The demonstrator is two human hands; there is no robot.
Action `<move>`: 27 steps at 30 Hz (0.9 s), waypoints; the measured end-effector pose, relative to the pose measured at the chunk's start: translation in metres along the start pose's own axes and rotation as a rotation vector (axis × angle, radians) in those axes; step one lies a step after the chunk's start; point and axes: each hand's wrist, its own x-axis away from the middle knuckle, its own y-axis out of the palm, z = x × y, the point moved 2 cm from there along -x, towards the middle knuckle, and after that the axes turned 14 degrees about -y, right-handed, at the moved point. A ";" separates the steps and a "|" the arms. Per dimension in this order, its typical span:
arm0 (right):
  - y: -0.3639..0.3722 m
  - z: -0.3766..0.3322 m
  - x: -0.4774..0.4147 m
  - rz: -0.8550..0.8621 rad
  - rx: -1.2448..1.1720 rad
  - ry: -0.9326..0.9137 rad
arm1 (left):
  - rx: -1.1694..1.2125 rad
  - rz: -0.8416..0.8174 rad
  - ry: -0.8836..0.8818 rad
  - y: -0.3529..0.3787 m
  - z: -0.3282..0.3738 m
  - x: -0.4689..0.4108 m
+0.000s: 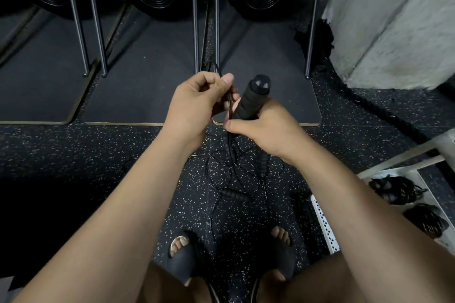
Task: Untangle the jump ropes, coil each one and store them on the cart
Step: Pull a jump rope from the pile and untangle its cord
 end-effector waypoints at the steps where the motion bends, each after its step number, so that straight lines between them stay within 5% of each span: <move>1: 0.000 -0.001 0.000 0.017 0.012 -0.007 | 0.016 -0.005 0.001 0.000 0.000 0.000; 7: -0.018 -0.006 -0.002 0.239 -0.065 -0.080 | -0.175 -0.006 -0.103 -0.005 -0.012 -0.006; 15: -0.053 -0.002 -0.001 0.500 -0.395 -0.090 | -0.602 -0.202 -0.213 0.010 -0.059 -0.003; 27: -0.068 -0.003 0.004 0.568 -0.412 -0.105 | -0.610 -0.272 -0.073 0.030 -0.076 0.003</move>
